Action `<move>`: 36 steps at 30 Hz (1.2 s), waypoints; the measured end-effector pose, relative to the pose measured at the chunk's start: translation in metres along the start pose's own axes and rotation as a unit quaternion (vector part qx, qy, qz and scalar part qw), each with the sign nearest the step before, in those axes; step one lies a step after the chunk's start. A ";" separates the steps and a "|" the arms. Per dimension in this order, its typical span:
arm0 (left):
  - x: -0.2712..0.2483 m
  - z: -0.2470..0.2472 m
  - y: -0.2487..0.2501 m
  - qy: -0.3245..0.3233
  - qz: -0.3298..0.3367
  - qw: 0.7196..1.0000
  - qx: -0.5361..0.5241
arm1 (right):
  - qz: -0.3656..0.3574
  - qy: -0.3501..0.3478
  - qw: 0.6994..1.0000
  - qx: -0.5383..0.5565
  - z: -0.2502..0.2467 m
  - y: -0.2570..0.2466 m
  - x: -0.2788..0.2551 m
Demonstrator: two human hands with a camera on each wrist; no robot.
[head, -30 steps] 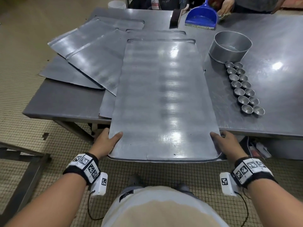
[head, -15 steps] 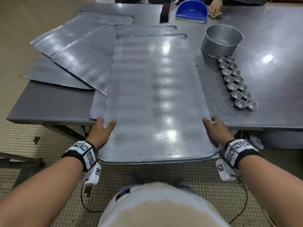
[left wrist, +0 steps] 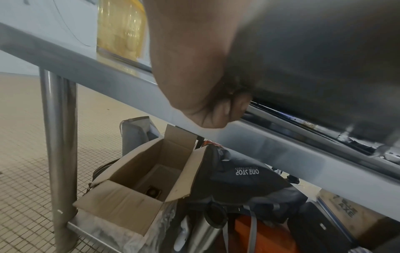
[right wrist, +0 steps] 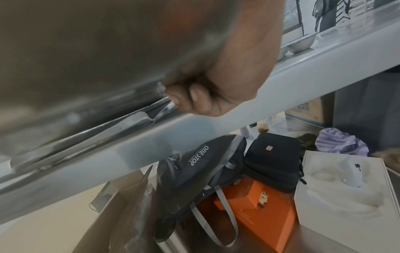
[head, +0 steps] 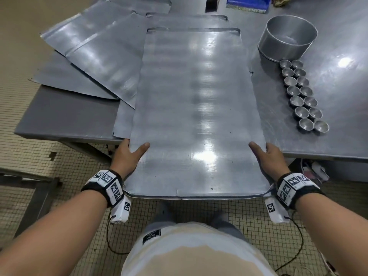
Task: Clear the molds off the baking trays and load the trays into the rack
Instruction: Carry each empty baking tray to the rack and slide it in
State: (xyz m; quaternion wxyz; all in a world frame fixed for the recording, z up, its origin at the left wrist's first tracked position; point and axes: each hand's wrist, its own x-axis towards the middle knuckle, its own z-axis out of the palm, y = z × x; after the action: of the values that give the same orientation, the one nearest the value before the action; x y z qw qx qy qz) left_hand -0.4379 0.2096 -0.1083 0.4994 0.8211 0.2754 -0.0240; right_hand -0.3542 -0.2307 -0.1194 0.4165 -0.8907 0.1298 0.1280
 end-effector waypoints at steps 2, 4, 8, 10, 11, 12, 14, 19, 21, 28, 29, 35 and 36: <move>-0.003 0.001 -0.006 -0.014 -0.005 1.000 -0.022 | 0.010 -0.012 1.000 0.025 -0.001 0.010 0.001; -0.007 0.002 -0.011 -0.024 -0.013 0.999 -0.033 | 0.020 -0.026 0.998 0.053 -0.003 0.018 0.001; -0.021 0.012 -0.013 0.009 -0.019 0.998 -0.057 | -0.012 -0.048 0.991 0.125 -0.010 0.022 -0.004; -0.029 0.017 -0.010 0.026 -0.017 0.997 -0.069 | -0.021 -0.048 0.990 0.134 -0.015 0.023 -0.006; -0.032 0.018 -0.009 0.031 -0.013 0.997 -0.069 | -0.027 -0.046 0.990 0.133 -0.018 0.023 -0.005; -0.035 0.019 -0.007 0.036 -0.008 0.997 -0.067 | -0.033 -0.045 0.989 0.134 -0.021 0.023 -0.003; -0.041 0.021 -0.004 0.038 -0.002 0.997 -0.068 | -0.043 -0.046 0.988 0.143 -0.029 0.021 -0.002; -0.059 0.032 0.001 0.055 0.022 0.996 -0.065 | -0.079 -0.051 0.988 0.126 -0.053 0.018 0.003; -0.067 0.033 0.003 0.054 0.026 0.996 -0.062 | -0.092 -0.048 0.989 0.106 -0.060 0.018 0.005; -0.089 0.030 0.008 0.088 0.043 0.993 -0.072 | -0.146 -0.049 0.985 0.078 -0.075 0.004 0.005; -0.091 0.028 0.010 0.094 0.048 0.992 -0.074 | -0.153 -0.048 0.984 0.081 -0.076 -0.001 0.006; -0.093 -0.003 0.030 0.145 0.061 0.984 -0.080 | -0.211 -0.060 0.972 0.086 -0.080 -0.053 0.019; -0.093 -0.010 0.036 0.156 0.065 0.982 -0.080 | -0.215 -0.056 0.971 0.082 -0.079 -0.065 0.023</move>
State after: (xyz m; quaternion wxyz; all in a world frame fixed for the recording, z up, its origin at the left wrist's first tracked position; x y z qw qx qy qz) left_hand -0.5018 0.1657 -0.0453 0.5145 0.7885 0.2971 0.1590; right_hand -0.3009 -0.2550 -0.0320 0.5128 -0.8518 -0.0784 0.0738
